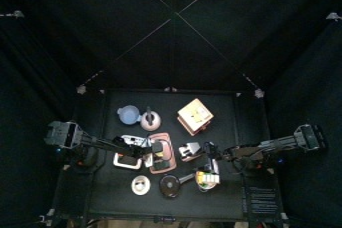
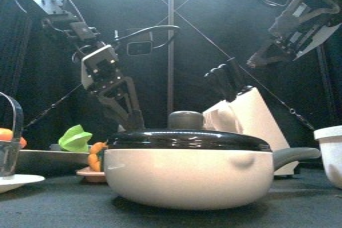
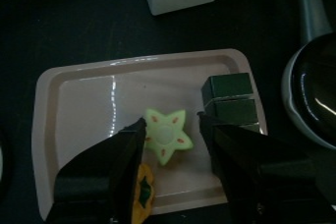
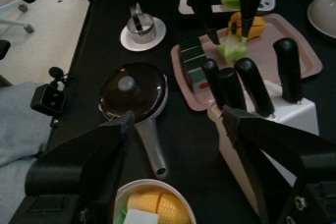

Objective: Place starfruit bottom on plate

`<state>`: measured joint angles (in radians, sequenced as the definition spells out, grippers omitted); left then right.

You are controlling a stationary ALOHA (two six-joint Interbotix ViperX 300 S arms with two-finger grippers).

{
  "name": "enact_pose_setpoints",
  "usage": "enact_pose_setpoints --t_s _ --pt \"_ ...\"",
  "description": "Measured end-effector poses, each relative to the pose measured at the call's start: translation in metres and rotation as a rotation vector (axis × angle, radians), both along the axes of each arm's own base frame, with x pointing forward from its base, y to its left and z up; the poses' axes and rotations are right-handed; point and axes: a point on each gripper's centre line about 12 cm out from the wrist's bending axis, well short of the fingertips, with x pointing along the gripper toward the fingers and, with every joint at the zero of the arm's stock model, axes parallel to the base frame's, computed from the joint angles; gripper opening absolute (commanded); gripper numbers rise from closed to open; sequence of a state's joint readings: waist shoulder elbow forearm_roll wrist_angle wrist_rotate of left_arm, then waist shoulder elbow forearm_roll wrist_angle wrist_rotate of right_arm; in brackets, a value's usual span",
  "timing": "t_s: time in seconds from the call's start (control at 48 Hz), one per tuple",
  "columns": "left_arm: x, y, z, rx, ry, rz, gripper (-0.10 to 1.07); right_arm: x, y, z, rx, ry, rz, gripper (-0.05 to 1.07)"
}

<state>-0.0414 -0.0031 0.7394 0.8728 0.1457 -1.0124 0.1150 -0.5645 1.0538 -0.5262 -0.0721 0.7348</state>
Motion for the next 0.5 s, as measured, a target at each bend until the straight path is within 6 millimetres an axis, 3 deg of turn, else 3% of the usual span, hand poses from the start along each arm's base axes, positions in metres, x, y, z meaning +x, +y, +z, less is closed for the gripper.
enact_pose_setpoints --t_s 0.5 --pt "0.0009 0.0015 -0.0026 0.026 0.016 -0.003 0.89 -0.0017 0.0 -0.0045 0.003 0.012 -0.001 1.0"
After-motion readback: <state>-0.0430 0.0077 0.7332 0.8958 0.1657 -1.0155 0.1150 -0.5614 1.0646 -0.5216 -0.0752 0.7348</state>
